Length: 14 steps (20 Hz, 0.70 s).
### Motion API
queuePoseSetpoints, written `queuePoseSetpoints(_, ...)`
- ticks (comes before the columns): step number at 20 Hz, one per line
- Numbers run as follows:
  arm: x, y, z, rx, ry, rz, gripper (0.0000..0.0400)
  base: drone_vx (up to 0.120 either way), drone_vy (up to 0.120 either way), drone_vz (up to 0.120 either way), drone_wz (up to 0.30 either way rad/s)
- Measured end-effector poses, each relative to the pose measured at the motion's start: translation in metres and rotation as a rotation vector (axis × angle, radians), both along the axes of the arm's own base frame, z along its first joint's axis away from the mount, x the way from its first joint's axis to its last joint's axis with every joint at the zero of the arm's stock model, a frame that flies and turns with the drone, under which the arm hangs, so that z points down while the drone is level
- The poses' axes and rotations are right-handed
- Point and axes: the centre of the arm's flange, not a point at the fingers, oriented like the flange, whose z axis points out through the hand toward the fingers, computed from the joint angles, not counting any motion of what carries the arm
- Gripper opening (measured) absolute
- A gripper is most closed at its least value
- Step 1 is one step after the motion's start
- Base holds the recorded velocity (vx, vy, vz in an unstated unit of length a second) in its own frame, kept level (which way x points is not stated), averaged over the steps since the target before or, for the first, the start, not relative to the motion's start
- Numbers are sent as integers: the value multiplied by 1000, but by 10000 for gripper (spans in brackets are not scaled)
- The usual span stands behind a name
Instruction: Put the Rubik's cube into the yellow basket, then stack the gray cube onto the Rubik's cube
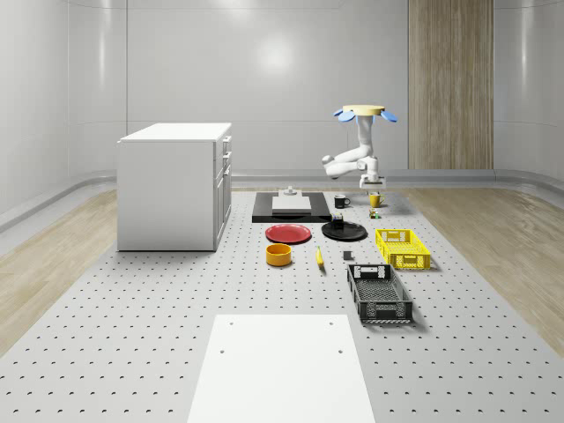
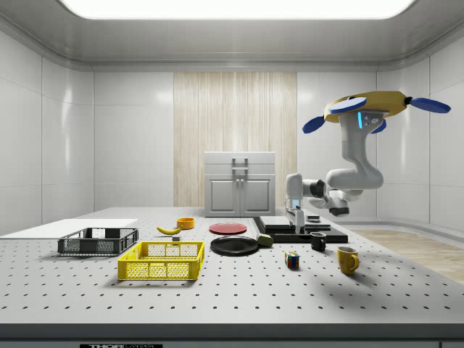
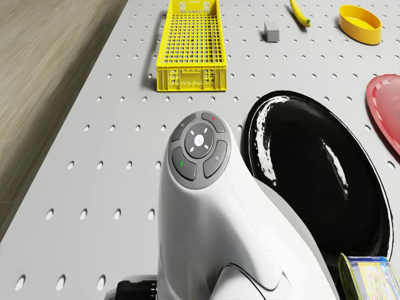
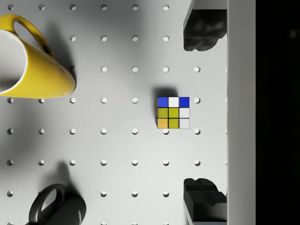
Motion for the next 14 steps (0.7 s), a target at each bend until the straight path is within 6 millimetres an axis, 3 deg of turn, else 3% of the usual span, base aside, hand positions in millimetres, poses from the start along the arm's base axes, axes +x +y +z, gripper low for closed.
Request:
queuePoseSetpoints(3,0,0,0,0,0,0,400,0,0,-120,0)
queuePoseSetpoints(7,0,0,0,-1,0,0,400,110,0,-120,0)
queuePoseSetpoints(14,0,0,0,-1,0,0,400,0,0,-120,0)
